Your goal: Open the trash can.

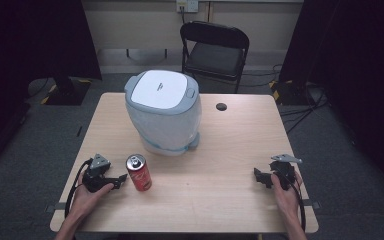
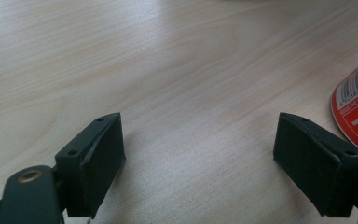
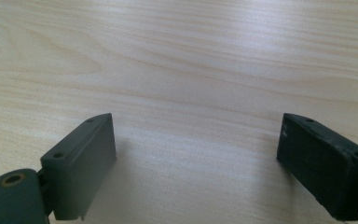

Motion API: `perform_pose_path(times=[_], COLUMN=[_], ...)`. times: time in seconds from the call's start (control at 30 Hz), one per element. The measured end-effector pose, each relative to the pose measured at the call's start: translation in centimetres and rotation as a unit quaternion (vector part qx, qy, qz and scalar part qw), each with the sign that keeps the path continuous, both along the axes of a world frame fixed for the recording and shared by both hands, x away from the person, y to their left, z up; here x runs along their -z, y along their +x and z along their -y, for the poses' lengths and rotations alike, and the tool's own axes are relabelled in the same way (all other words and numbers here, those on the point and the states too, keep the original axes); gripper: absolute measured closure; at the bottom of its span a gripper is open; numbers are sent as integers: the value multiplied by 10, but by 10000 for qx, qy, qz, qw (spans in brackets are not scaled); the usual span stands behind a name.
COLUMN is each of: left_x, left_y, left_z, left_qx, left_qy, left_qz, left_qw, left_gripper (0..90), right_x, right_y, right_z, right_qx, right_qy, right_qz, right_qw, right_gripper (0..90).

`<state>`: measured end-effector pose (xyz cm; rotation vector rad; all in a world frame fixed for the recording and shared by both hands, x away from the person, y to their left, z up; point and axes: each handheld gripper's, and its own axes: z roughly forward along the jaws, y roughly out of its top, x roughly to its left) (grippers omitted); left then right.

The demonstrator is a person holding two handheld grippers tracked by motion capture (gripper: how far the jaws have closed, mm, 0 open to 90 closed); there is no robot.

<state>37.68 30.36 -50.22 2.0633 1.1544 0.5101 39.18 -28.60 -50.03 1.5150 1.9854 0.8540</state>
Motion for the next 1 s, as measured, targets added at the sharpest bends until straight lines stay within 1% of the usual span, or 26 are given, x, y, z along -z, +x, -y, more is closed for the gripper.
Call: perform_pose_path(times=[0.27, 0.3, 0.33, 0.37, 0.47, 0.53, 0.63, 0.7, 0.73, 0.77, 0.8, 0.83, 0.87, 0.9, 0.93, 0.97, 1.0], left_x=[0, 0, -1, -1, -4, -4, -6, -7, -9, -11, -15, -15, -17, -18, -18, -19, -20], left_y=[0, -1, -3, -4, -8, -11, -14, -16, -18, -20, -26, -26, -30, -37, -37, -42, -44], left_z=[0, 1, 0, 0, -2, -3, -5, -4, -2, -1, 1, 1, 1, 1, 1, -1, -1], left_qx=[-32, -67, -59, -92, -158, -182, -204, -161, -37, 5, 197, 197, 264, 310, 310, 391, 416], left_qy=[8, -35, 59, 42, 106, 95, -28, -25, 34, 42, -75, -75, -69, -80, -80, -147, -240], left_qz=[16, 9, -33, -49, -157, -184, -309, -327, -355, -347, -318, -318, -272, -228, -228, -209, -219], left_qw=[10000, 10000, 10000, 9999, 9997, 9996, 9993, 9993, 9994, 9994, 9993, 9993, 9993, 9992, 9992, 9989, 9986], left_gripper=[158, 158, 158, 158, 158, 161, 166, 197, 197, 221, 213, 213, 213, 217, 219, 219, 228], right_x=[0, 0, 0, 0, 0, 0, 0, 0, 0, 0, 0, 0, 0, 0, 0, 0, 0], right_y=[-1, -1, -1, -1, -1, -1, -1, -1, -1, -1, -1, -1, -1, -1, -1, -1, -1], right_z=[0, 0, 0, 0, 0, 0, 0, 0, -1, -1, -1, -1, -1, -1, -1, -1, -1], right_qx=[30, 31, 33, 37, 38, 39, 39, 39, 40, 39, 40, 33, 33, 36, 36, 36, 42], right_qy=[-10, -11, -11, -13, -12, -11, -11, -11, -11, -11, -11, -11, -11, -12, -12, -15, -14], right_qz=[10, 10, 8, 12, 11, 11, 10, 10, 10, 11, 11, 8, 8, 10, 10, 10, 11], right_qw=[10000, 10000, 10000, 10000, 10000, 10000, 10000, 10000, 10000, 10000, 10000, 10000, 10000, 10000, 10000, 10000, 10000], right_gripper=[104, 105, 105, 105, 105, 106, 105, 105, 105, 105, 105, 105, 105, 105, 105, 105, 106])
